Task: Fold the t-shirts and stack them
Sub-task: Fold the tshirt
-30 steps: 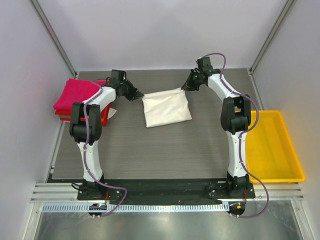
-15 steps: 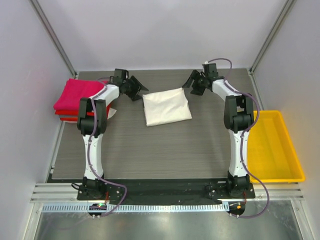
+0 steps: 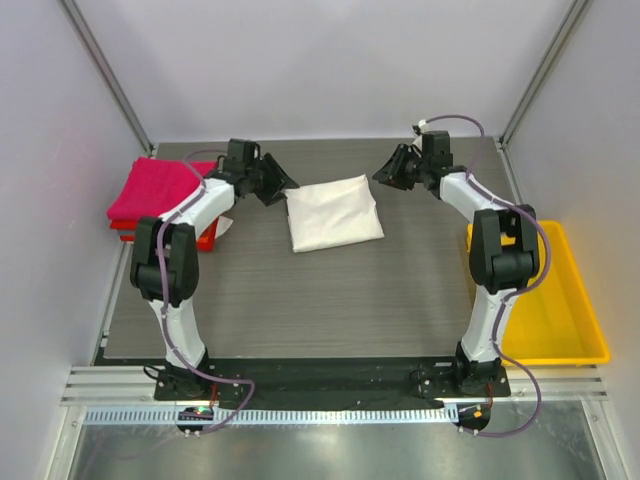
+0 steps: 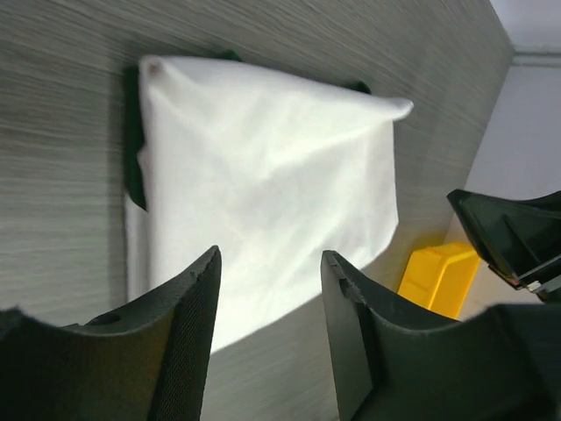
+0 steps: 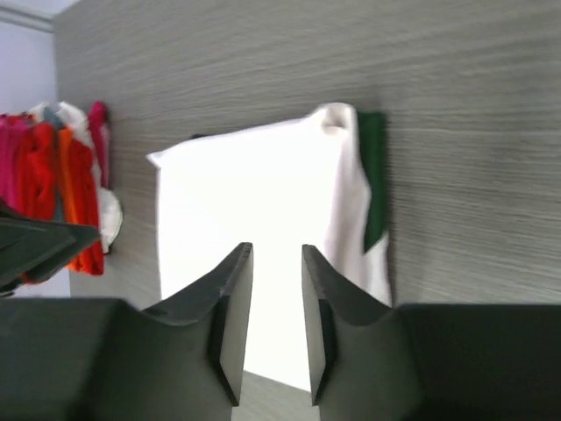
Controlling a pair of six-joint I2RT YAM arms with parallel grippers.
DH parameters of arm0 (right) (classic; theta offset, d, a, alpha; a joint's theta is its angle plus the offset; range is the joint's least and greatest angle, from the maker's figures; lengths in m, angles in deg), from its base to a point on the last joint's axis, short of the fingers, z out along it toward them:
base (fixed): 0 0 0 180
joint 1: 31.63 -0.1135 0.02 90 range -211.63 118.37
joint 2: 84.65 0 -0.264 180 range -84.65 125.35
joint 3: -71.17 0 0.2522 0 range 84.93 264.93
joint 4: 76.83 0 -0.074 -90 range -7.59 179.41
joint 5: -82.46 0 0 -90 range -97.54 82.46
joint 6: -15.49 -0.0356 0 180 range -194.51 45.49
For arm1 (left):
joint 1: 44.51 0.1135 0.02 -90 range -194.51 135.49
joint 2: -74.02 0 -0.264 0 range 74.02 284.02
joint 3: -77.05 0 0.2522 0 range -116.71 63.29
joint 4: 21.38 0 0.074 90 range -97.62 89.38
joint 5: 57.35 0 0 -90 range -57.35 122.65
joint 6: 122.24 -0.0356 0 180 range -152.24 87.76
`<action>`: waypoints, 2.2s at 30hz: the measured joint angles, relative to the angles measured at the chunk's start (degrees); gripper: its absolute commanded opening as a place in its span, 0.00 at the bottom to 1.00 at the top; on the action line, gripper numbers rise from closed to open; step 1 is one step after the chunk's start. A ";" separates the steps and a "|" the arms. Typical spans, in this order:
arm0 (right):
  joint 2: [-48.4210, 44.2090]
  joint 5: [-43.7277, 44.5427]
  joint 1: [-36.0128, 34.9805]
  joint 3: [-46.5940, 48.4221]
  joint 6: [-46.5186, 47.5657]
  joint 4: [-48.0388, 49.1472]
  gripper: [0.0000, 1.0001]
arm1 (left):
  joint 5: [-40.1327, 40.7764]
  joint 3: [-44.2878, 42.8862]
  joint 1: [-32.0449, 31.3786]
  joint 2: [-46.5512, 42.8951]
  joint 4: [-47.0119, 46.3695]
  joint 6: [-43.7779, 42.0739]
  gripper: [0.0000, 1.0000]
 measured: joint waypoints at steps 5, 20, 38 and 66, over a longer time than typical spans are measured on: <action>-5.49 -5.55 -0.66 -3.52 -1.86 5.09 0.08 | 0.35 1.86 -5.40 -1.97 -0.74 0.66 0.45; 12.52 -23.61 0.04 -12.81 -24.83 33.70 0.01 | -0.15 10.45 -5.03 5.27 -11.47 3.61 0.43; -3.39 -18.45 0.20 -13.62 -15.06 21.20 0.02 | -3.21 14.19 -1.77 -0.63 -14.19 0.76 0.50; 11.41 -22.25 1.03 -21.20 -26.03 38.14 0.02 | -1.64 13.31 -3.08 1.14 -10.86 -0.66 0.48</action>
